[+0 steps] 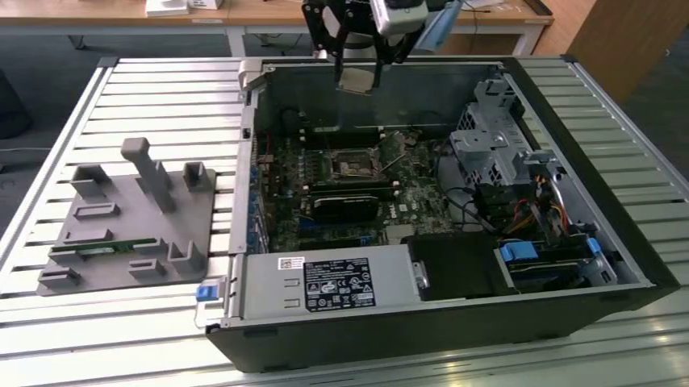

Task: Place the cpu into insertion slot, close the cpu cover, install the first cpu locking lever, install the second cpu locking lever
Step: 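Place the cpu into insertion slot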

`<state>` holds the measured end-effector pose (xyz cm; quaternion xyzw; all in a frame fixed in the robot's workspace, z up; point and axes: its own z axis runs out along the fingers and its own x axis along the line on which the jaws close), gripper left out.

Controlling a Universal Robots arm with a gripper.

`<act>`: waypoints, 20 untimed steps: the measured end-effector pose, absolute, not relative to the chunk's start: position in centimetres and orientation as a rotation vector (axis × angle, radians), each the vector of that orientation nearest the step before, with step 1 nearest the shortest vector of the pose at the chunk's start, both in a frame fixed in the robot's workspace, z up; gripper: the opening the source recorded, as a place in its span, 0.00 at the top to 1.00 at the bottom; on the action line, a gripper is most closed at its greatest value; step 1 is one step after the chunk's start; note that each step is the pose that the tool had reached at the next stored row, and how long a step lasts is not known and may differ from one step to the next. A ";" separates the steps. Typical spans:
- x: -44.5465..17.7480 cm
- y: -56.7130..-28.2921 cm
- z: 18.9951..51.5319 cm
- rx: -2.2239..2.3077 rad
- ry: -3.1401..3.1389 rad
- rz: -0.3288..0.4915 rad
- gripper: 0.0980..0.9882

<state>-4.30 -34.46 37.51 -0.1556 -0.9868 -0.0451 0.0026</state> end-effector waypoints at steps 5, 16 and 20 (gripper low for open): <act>-4.3 -34.5 37.4 -0.593 -3.080 -0.141 0.50; -4.3 -34.5 37.3 -0.802 -3.039 -0.140 0.50; -4.3 -34.5 37.3 -0.892 -3.016 -0.139 0.50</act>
